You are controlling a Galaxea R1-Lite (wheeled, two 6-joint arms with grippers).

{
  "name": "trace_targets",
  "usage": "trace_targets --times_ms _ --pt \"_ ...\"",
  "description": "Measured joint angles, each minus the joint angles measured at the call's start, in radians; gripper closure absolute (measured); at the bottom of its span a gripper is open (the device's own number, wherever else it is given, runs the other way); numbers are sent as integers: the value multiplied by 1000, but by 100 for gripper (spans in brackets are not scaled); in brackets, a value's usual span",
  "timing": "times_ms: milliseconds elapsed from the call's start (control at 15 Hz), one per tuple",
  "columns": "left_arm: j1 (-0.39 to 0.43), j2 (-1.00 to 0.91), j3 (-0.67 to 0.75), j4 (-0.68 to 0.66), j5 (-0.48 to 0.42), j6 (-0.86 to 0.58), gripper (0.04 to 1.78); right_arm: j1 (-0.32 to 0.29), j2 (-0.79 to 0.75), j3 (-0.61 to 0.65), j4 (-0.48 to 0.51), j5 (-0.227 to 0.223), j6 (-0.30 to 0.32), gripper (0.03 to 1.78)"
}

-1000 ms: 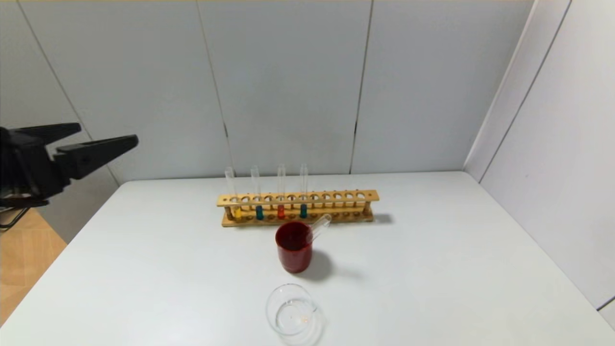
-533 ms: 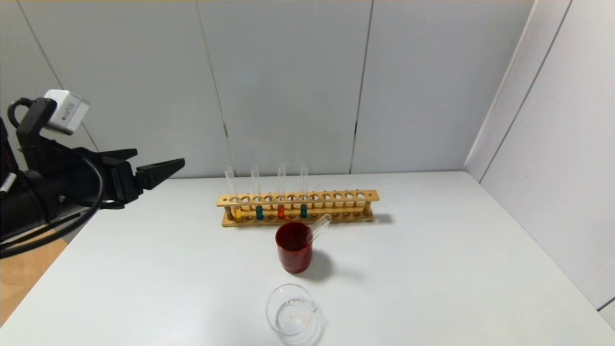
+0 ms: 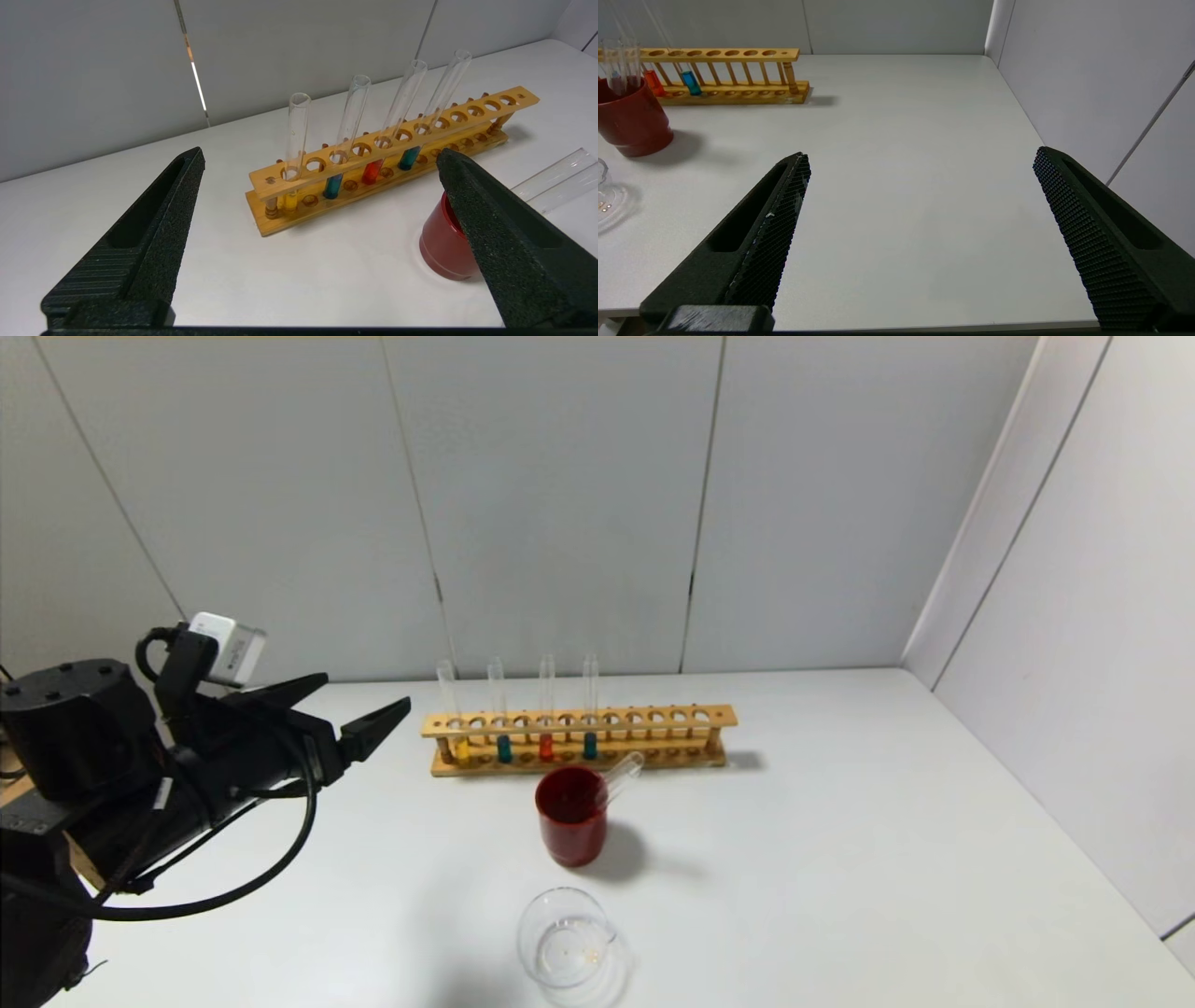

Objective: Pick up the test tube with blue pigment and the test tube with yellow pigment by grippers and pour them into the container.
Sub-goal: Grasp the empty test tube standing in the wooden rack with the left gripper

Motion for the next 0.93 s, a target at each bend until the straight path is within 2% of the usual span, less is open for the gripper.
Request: trace_targets --times_ms 400,933 --pt "-36 234 40 -292 92 5 7 0 0 0 0 0 0 7" --pt "-55 361 0 -323 105 4 7 0 0 0 0 0 0 7"
